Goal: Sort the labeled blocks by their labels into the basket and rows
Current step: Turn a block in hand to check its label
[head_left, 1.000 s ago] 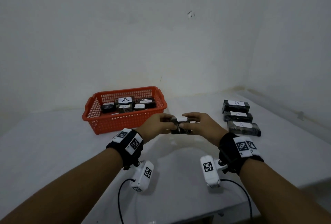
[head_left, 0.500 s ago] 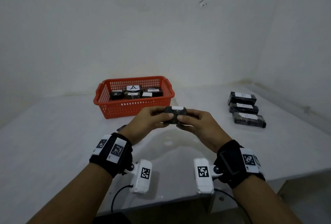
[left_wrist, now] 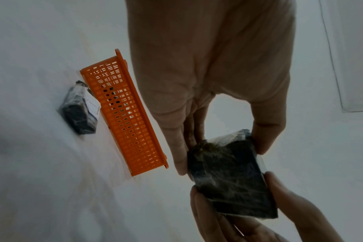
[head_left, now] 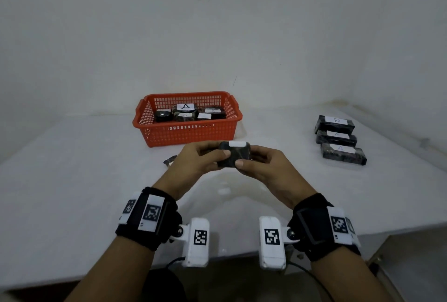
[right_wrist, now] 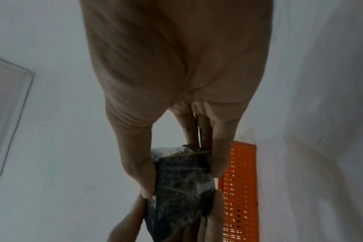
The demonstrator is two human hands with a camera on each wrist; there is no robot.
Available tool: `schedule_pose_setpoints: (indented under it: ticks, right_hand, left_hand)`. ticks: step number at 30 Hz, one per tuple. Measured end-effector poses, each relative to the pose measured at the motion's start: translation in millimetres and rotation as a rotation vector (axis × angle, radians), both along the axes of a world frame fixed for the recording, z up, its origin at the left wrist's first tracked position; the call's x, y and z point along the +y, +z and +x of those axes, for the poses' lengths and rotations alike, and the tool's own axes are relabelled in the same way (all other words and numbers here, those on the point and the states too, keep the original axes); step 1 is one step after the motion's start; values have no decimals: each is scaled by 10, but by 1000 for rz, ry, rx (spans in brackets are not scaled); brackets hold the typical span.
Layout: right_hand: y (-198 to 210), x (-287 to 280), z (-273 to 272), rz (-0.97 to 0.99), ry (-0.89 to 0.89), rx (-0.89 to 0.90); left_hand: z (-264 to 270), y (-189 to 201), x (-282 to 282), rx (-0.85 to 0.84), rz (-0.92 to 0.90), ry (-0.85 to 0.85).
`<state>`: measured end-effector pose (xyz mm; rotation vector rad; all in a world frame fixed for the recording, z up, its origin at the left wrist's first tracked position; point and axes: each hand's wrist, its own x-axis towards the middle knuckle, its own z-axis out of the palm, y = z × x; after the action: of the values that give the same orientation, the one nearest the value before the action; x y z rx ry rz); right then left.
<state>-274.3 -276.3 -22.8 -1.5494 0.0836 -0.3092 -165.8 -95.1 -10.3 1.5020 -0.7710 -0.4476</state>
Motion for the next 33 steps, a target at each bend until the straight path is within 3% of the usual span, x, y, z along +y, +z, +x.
schedule_pose_setpoints:
  ticks: [14,19,23,33]
  right_hand:
    - [-39,55,-119,2,-1,10]
    - [-20,104,-150,202,7,112]
    - [-83,121,-149,207,-64,91]
    - [-144,165,-234,172,-111,44]
  left_hand:
    - [-144,4,110,-64,58,19]
    - [-210,6,101,-97,54,29]
    - [-270,-44,76,-85,79,-28]
    - [-361,-135,28,-18,29,163]
